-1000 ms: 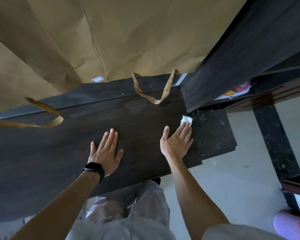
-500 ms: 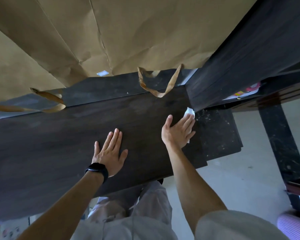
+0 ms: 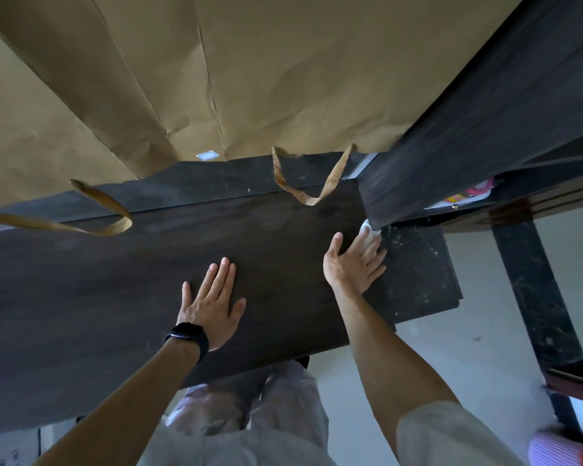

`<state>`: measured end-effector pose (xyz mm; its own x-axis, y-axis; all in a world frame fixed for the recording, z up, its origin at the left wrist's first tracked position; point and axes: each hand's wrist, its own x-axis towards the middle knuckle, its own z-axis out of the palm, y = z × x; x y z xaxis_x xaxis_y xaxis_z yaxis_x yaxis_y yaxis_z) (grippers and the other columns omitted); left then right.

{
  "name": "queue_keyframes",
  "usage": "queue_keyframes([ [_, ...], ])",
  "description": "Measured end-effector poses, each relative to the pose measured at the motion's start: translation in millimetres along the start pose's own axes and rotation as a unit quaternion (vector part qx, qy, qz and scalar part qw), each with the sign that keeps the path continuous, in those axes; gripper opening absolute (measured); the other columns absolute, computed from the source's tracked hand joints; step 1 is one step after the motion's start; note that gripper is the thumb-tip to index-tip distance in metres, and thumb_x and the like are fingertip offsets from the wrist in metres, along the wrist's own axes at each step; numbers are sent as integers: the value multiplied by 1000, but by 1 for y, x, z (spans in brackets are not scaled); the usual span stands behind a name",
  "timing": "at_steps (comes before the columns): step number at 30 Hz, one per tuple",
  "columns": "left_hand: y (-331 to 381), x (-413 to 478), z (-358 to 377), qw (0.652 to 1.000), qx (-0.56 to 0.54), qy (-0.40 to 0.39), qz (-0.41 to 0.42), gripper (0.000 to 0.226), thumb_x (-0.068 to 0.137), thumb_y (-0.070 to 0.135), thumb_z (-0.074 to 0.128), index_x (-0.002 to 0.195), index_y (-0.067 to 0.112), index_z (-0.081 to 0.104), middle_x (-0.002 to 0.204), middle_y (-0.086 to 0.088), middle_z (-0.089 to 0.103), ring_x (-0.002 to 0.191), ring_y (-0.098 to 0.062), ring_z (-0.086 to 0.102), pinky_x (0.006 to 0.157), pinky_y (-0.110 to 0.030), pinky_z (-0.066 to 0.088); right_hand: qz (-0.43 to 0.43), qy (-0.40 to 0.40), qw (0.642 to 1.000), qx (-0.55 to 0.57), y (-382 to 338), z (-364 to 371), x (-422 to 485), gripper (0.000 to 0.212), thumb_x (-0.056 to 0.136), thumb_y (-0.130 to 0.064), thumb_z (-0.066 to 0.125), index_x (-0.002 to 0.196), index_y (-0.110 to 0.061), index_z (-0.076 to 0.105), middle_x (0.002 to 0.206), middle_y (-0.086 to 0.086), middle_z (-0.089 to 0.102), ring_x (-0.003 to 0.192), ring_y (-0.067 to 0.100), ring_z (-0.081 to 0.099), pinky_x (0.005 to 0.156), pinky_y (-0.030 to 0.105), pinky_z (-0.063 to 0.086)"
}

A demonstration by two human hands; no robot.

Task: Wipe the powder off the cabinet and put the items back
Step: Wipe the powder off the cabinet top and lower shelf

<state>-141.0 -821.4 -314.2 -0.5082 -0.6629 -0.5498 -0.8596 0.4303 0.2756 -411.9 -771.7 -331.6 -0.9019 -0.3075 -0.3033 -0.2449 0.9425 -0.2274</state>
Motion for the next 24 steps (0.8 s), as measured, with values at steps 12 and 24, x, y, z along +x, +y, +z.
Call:
queue_keyframes([
  [12, 3, -8, 5, 999, -23, 26, -10, 70, 98, 58, 14, 157, 27, -7, 156, 19, -28, 147, -5, -18, 121, -54, 1, 27, -15, 1000, -5, 64, -22, -22, 70, 100, -60, 22, 154, -17, 22, 160, 12, 31, 146, 32, 30, 120, 54, 22],
  [24, -3, -57, 18, 999, 17, 47, -16, 66, 101, 52, 15, 158, 21, 4, 163, 8, -10, 152, -12, -5, 121, -49, 5, -457, -60, 877, -136, 58, 46, -142, 75, 101, -58, 19, 160, -14, 1, 168, 6, -3, 155, 23, -3, 123, 52, 6],
])
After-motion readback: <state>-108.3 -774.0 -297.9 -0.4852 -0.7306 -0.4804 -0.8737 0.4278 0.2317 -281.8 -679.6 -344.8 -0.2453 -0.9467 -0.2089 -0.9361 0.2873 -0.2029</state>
